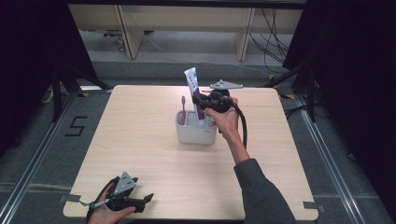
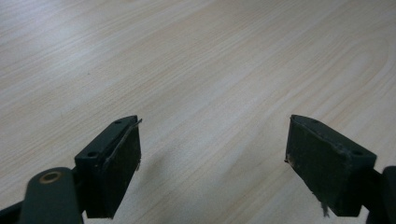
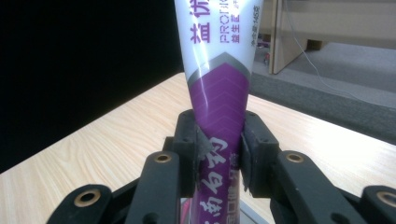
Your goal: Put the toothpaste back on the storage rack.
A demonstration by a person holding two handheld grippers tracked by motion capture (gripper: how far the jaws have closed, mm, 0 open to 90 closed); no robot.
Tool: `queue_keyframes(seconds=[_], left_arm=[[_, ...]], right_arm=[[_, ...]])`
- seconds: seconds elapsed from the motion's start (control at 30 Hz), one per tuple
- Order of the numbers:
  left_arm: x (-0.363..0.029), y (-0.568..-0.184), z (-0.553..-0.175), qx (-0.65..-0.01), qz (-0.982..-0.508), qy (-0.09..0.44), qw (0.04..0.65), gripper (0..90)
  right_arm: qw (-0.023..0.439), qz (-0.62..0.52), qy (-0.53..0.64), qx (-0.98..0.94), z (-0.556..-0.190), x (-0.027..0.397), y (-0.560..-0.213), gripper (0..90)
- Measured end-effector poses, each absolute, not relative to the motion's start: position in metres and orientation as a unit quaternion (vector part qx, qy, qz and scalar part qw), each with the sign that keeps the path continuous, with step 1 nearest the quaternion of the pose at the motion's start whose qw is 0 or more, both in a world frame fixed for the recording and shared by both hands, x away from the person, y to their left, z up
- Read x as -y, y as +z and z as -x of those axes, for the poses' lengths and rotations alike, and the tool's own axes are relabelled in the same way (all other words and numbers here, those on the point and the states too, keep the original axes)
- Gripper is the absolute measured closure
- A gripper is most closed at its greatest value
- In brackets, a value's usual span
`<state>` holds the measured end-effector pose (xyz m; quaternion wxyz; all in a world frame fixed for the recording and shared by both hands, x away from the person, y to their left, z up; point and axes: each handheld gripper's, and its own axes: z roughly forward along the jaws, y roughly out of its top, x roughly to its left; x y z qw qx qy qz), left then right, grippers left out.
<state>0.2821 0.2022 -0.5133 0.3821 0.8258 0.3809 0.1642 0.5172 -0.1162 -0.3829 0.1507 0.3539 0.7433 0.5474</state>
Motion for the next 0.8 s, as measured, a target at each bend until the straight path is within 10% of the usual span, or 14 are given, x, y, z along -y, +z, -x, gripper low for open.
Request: queue_keyframes(seconds=[0.8], left_arm=[[-0.201,-0.515,-0.283,-0.371,-0.833,0.16,0.377,17.6]], right_arm=[[0.164,-0.372,0.517,-0.754,-0.506,0.111,-0.411,71.0]])
